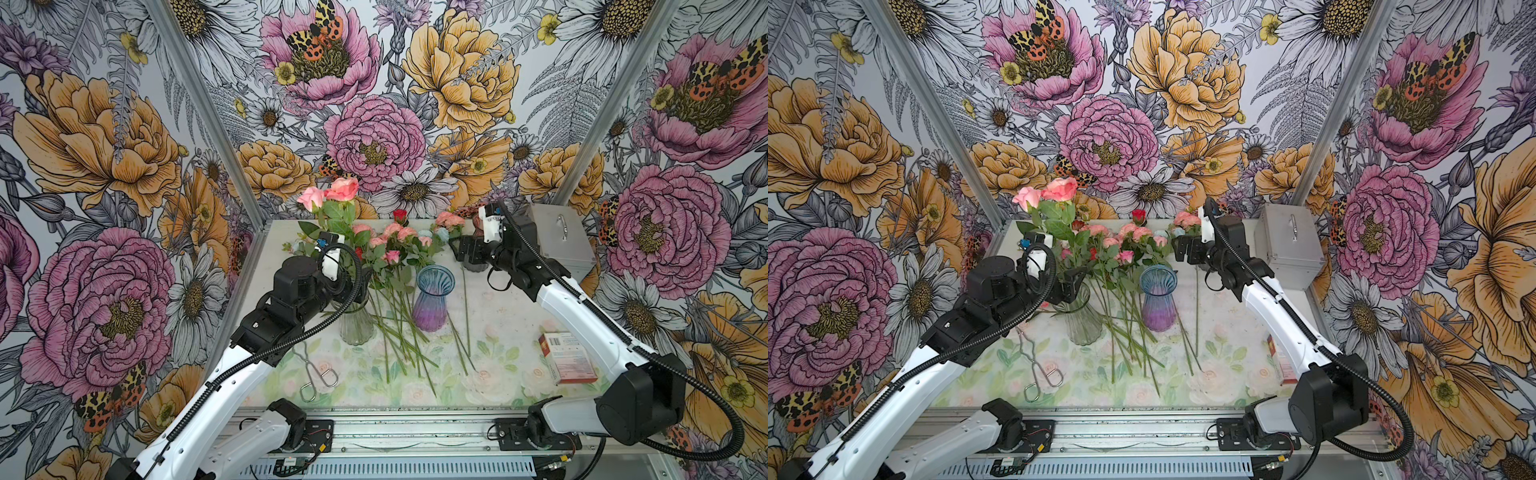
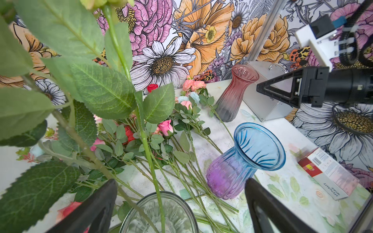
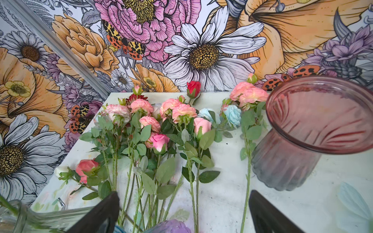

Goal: Place the pink flowers into the vase
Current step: Place the flower in the vase, then pick up the flower at the center of the board.

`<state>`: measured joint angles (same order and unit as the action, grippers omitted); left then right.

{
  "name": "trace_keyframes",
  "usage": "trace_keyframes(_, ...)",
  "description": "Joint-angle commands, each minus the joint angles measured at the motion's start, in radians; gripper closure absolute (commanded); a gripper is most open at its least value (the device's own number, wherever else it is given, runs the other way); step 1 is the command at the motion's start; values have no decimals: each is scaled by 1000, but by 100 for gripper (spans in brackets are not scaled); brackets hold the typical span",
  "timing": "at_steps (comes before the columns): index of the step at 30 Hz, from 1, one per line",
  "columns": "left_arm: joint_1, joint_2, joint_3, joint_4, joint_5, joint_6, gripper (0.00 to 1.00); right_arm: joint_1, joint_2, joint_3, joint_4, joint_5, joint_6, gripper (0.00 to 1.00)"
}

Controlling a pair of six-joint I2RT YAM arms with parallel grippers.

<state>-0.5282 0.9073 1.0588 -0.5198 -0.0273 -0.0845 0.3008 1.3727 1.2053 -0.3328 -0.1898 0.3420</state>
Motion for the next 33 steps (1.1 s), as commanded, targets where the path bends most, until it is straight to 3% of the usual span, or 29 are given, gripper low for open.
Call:
trace_keyframes(1,-16,19,72,-3,50,56,2,2,-9,-34,-44,61,15,1)
trace_keyframes(9,-128,193,244,7,78,129,1,-28,-36,-163,-45,95,52,1)
trace_keyframes(18,-215,312,320,67,67,170,1,-101,-44,-249,-35,67,82,3)
trace_keyframes(23,-230,365,341,102,90,169,1,-115,27,-276,-5,34,112,7)
trace_keyframes(26,-231,408,370,100,104,163,1,-122,77,-298,39,6,134,15)
trace_keyframes(33,-243,457,383,120,26,126,1,-121,167,-339,132,-23,159,25)
